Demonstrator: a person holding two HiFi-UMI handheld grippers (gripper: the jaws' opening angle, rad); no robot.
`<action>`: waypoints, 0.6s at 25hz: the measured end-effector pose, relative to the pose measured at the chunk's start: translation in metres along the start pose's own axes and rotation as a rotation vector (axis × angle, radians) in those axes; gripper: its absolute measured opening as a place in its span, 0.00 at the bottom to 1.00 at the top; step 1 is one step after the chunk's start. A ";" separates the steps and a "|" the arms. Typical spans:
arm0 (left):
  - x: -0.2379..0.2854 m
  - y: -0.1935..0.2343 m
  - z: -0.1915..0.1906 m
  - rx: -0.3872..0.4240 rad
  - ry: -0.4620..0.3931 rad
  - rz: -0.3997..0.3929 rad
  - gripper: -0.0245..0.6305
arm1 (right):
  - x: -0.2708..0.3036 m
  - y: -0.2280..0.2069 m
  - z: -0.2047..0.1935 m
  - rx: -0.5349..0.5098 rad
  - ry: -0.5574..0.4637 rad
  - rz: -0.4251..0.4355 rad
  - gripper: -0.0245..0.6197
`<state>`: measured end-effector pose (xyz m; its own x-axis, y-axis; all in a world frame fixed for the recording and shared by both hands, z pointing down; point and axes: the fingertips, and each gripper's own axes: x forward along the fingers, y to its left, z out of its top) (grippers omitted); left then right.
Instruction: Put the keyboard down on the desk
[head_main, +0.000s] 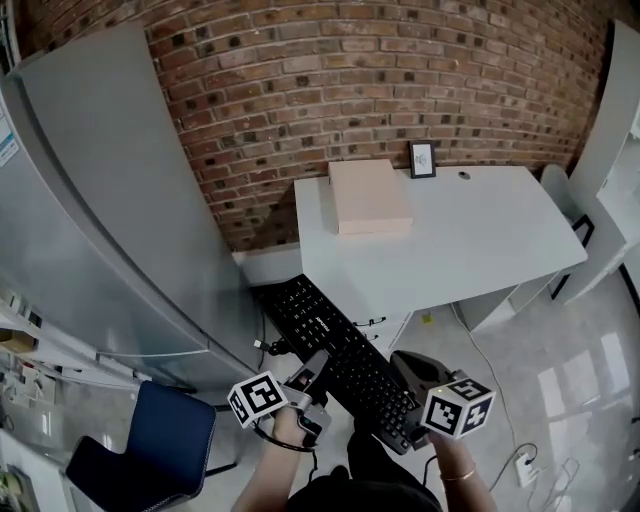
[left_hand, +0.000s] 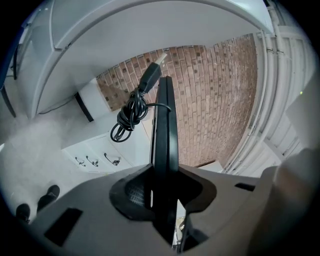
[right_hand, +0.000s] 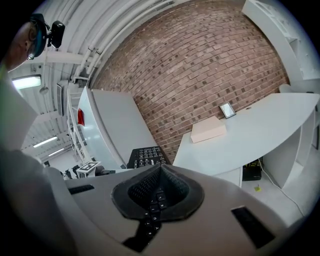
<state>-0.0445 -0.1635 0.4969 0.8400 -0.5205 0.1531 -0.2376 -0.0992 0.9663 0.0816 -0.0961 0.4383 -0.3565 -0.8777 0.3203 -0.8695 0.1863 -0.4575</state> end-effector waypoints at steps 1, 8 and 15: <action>0.009 0.000 0.005 -0.002 -0.005 0.003 0.19 | 0.006 -0.006 0.006 0.001 0.002 0.006 0.05; 0.076 0.008 0.038 -0.013 -0.039 0.025 0.19 | 0.044 -0.047 0.040 0.008 0.023 0.050 0.05; 0.133 0.018 0.069 -0.022 -0.082 0.044 0.19 | 0.078 -0.081 0.063 0.021 0.037 0.087 0.05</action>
<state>0.0296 -0.2928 0.5209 0.7860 -0.5917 0.1791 -0.2619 -0.0562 0.9635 0.1458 -0.2069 0.4481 -0.4430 -0.8418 0.3085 -0.8276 0.2515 -0.5019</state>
